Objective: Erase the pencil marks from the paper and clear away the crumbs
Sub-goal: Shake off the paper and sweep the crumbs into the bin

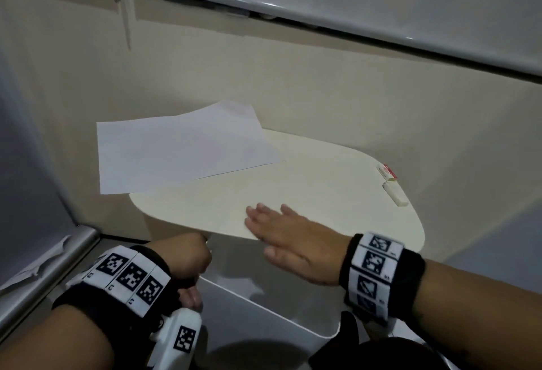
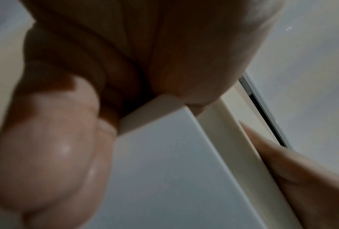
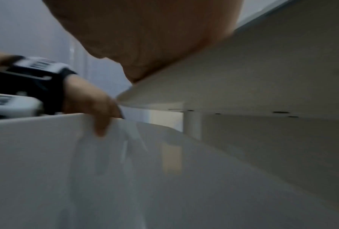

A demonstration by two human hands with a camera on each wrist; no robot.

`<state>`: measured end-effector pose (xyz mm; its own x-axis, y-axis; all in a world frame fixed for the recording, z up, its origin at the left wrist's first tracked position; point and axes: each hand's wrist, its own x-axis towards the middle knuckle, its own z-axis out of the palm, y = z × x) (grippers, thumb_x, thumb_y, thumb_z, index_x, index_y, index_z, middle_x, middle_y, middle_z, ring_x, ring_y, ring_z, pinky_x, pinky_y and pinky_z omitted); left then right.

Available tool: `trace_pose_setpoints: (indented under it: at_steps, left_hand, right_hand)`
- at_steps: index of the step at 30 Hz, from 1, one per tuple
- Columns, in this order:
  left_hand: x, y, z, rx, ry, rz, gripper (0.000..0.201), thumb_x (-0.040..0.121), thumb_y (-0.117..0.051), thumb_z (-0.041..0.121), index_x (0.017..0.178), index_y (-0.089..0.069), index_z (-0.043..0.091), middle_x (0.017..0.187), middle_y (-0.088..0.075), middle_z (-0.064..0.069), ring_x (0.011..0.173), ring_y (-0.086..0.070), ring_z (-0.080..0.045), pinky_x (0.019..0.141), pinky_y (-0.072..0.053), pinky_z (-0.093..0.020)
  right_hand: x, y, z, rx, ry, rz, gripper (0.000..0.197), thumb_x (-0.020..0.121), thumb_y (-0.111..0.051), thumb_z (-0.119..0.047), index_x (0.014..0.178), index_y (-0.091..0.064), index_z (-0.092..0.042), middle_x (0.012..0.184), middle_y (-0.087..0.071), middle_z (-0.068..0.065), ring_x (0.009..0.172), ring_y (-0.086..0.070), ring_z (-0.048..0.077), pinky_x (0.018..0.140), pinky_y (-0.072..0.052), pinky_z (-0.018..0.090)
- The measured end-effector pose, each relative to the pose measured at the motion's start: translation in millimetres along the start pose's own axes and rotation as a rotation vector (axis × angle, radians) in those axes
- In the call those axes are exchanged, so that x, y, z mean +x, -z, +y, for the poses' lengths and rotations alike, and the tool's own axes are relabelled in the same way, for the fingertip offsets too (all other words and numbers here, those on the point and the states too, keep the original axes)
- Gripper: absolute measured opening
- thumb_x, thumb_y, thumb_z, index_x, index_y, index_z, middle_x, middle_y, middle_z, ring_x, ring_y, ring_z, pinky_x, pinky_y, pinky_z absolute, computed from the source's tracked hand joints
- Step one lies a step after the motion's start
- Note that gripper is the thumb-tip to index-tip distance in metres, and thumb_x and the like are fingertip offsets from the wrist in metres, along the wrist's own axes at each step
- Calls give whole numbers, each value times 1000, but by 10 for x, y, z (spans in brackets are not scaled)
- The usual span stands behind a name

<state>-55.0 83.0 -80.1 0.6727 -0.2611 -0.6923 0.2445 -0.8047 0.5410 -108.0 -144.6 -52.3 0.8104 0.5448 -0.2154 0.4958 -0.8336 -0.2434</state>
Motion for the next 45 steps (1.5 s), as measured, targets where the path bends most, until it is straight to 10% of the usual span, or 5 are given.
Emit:
trace_pose_setpoints:
  at_steps: [11, 20, 29, 38, 45]
  left_hand:
    - [45, -23, -41, -145, 14, 24, 24, 91, -32, 2, 115, -37, 1, 67, -65, -34, 41, -58, -31, 59, -52, -38]
    - [48, -75, -37, -170, 34, -46, 27, 86, -35, 5, 103, -53, -3, 73, -66, -35, 53, -62, -32, 70, -52, -42]
    - [74, -53, -67, -185, 50, 18, 25, 88, -32, 2, 107, -48, -3, 74, -66, -38, 58, -63, -37, 81, -54, -55]
    - [97, -64, -15, -191, -7, 20, 22, 94, -31, 2, 113, -42, 1, 65, -65, -31, 42, -60, -31, 53, -55, -35]
    - [101, -33, -67, -184, 29, 14, 30, 90, -34, 5, 108, -54, -9, 69, -67, -30, 43, -59, -29, 55, -54, -32]
  right_hand:
    - [-173, 109, 166, 307, -371, 153, 74, 94, -9, -60, 157, -13, -20, 163, -8, -11, 148, -2, 0, 124, -2, 31]
    - [-316, -68, -128, 395, 9, 165, 56, 101, -32, -43, 153, -29, -22, 158, -31, -5, 145, -25, 1, 121, -15, 21]
    - [-71, 301, 673, 189, -858, 76, 76, 99, -20, -61, 158, -6, -15, 164, 5, 14, 152, 5, 30, 121, -5, 51]
    - [-225, 13, -34, 406, -22, 27, 56, 102, -26, -44, 154, -25, -26, 159, -28, -8, 147, -17, -2, 121, -3, 20]
    - [148, 330, 495, 329, -602, 248, 65, 103, -28, -50, 157, -16, -16, 163, -16, 1, 152, -9, 17, 120, -6, 31]
